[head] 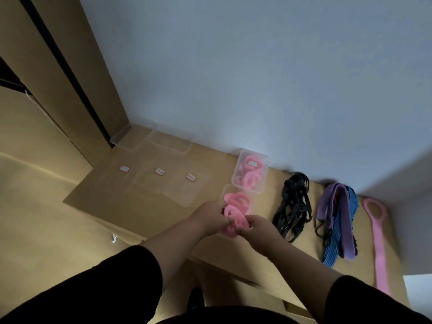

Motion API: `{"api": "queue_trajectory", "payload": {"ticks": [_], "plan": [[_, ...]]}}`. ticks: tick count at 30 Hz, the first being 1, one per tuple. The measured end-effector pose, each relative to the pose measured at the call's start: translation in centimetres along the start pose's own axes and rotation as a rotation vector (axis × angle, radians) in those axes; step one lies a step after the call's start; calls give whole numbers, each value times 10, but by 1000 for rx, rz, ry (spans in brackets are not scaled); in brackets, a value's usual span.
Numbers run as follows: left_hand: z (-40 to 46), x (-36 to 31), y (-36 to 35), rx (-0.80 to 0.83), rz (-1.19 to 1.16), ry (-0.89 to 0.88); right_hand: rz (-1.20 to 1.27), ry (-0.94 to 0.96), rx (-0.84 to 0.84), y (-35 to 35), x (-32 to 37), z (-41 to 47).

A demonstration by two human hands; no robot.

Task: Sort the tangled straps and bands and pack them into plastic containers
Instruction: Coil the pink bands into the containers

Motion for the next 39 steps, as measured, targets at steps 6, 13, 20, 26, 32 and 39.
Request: {"api": "queue_trajectory", "payload": {"ticks": [6,13,20,26,32,39], "plan": [[13,3,-5,128,196,-50,-309,20,-80,-6,1,10],[21,18,-9,171,444,-32,-637,74,-232,-8,4,13],[24,24,-17,94,656,-50,-747,100,-302,-15,2,20],[25,27,-12,55,619,-69,-536,67,-217,-10,-3,21],[28,28,-6,103,525,-248,-433,87,-206,3,-8,14],[27,8,-1,198,453,-403,-413,130,-239,12,-6,5]]}}
Point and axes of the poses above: each hand's wrist, its own z-axis towards the middle knuckle, its own y-axis out of the back of the hand, x = y × z, the point moved 2 cm from there along z, towards the middle knuckle, and after that the axes turned 11 degrees about -y, right-handed, at the moved point
